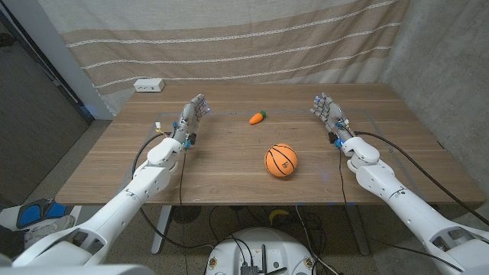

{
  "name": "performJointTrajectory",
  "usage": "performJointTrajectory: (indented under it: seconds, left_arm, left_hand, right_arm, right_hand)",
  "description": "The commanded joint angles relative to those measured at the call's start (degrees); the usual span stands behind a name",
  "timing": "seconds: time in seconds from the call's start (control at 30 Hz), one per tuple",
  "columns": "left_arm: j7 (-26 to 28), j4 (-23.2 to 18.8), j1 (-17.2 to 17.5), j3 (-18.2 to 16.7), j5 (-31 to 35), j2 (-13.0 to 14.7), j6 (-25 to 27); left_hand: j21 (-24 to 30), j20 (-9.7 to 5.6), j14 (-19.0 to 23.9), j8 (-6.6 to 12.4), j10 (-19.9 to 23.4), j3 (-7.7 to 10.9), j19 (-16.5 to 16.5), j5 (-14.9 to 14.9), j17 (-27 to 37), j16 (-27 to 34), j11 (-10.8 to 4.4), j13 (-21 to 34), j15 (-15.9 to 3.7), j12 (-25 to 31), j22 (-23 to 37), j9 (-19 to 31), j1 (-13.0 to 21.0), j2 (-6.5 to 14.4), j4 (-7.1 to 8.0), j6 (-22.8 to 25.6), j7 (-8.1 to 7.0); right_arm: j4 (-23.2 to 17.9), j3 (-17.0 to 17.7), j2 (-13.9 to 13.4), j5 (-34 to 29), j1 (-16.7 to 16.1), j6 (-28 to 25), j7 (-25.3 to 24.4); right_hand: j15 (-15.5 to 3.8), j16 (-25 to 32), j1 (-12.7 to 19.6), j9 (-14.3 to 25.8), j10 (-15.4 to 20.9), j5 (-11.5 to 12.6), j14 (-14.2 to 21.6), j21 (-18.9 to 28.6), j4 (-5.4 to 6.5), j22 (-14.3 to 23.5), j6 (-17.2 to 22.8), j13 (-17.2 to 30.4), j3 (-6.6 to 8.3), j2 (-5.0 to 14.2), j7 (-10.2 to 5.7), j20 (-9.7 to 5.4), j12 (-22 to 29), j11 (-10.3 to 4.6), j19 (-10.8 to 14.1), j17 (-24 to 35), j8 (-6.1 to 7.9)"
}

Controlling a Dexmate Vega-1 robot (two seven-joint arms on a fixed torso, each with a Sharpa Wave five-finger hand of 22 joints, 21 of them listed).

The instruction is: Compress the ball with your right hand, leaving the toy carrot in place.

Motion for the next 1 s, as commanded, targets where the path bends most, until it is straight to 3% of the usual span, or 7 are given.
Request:
performJointTrajectory:
  seconds: [0.03, 0.13, 0.2, 1.0]
  left_arm:
    - [1.7, -3.0, 0.6, 0.0, 1.1, 0.9, 1.0]
    - [1.7, -2.7, 0.7, 0.1, 1.0, 0.6, 0.8]
    - [1.8, -2.7, 0.7, 0.2, 1.3, 0.6, 0.8]
    - [1.5, -1.6, -0.3, 0.4, 2.2, 0.5, -0.2]
  left_hand:
    - [0.2, 0.37, -0.1, 0.43, -0.6, 0.28, -0.3, 0.3, 0.2, 0.1, 0.10, 0.1, 0.13, 0.2, 0.3, 0.3, 0.2, 2.0, -0.30, 0.6, -0.63]
    - [-0.3, -0.17, -0.3, 0.61, -0.6, 0.19, -0.6, 0.2, 0.1, 0.0, 0.08, 0.1, 0.25, 0.2, 0.3, 0.3, 0.1, 1.3, -0.76, 1.1, -0.92]
    - [-0.5, -0.60, -0.4, 0.63, -0.6, 0.18, -0.7, 0.1, 0.0, 0.0, 0.03, 0.1, 0.27, 0.3, 0.3, 0.3, 0.1, 1.0, -1.03, 1.3, -0.99]
    - [-1.2, -0.04, -0.6, 0.60, -0.7, 0.39, 0.2, -0.1, -0.1, -0.1, 0.06, 0.0, 0.25, 0.2, 0.3, 0.3, 0.0, 0.4, -2.12, 1.5, -1.40]
  right_arm:
    - [0.0, 2.4, 0.2, 1.5, -1.7, 1.7, -1.8]
    - [0.1, 2.8, 0.2, 2.0, -2.2, 1.9, -1.8]
    - [0.3, 3.0, 0.3, 2.2, -2.3, 2.3, -1.9]
    - [-5.1, 5.6, -1.0, -1.4, -5.1, 7.2, -7.3]
  right_hand:
    - [2.06, 0.9, -0.1, 0.1, 1.9, 0.4, 2.2, 0.0, -0.24, 0.2, 1.3, 0.1, 0.23, -0.93, 0.69, 2.08, 0.7, 1.37, 1.1, -0.1, 0.03]
    - [2.89, 1.2, 0.0, 0.1, 2.3, 0.5, 3.1, 0.1, -0.80, 0.3, 1.7, 0.1, 0.33, -1.16, 1.00, 3.76, 0.7, 1.69, 2.0, -0.1, -0.09]
    - [3.03, 1.3, 0.1, 0.1, 2.5, 0.6, 3.2, 0.1, -0.99, 0.3, 1.8, 0.1, 0.38, -1.23, 1.11, 3.99, 0.7, 1.91, 2.0, -0.2, -0.13]
    - [3.35, 1.6, 2.0, 0.2, 4.7, 1.4, 4.7, -0.5, -3.81, 0.4, 4.6, 0.1, 1.53, -1.28, 0.72, 5.14, 0.9, 2.07, 2.9, -0.6, 0.09]
